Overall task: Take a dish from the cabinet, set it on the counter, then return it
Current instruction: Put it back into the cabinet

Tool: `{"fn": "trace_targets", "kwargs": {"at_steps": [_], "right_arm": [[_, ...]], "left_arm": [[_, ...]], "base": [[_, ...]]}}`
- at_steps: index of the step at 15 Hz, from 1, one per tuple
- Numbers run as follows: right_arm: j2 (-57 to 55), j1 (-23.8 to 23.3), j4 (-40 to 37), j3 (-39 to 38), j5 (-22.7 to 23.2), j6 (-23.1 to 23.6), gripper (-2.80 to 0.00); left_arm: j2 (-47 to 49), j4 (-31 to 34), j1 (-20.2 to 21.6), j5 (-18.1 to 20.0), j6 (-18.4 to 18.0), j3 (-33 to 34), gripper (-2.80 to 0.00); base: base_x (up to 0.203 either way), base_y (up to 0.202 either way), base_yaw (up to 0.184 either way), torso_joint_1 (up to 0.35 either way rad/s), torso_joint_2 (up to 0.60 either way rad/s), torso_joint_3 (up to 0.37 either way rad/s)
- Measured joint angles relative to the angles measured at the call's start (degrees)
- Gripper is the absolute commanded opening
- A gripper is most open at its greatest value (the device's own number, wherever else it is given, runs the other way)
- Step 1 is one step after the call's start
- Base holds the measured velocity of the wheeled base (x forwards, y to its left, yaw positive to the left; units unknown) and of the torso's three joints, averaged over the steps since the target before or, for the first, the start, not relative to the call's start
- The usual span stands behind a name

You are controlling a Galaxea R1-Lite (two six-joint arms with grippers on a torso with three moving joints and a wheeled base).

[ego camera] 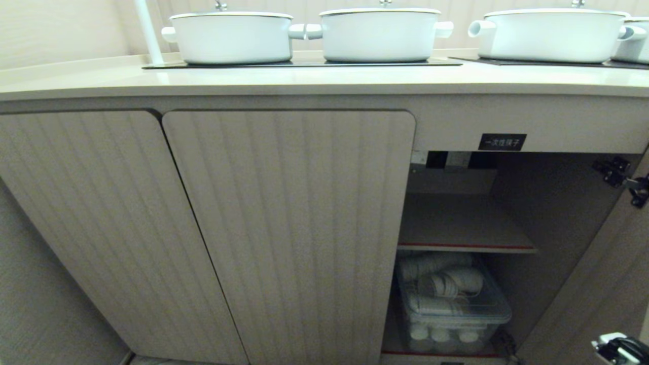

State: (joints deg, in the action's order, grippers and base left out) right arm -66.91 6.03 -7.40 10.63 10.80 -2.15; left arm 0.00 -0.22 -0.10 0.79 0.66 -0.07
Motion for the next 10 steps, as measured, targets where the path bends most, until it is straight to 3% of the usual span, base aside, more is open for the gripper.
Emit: {"fn": "trace_targets", "kwargs": {"at_steps": [10], "right_arm": [[-0.1, 0.1, 4.0, -2.9, -1.0, 0.0, -2.80]], "left_arm": [[0.0, 0.0, 0.0, 0.0, 0.0, 0.0, -2.80]], "base": [[0.000, 0.000, 0.000, 0.000, 0.00, 0.000]]}}
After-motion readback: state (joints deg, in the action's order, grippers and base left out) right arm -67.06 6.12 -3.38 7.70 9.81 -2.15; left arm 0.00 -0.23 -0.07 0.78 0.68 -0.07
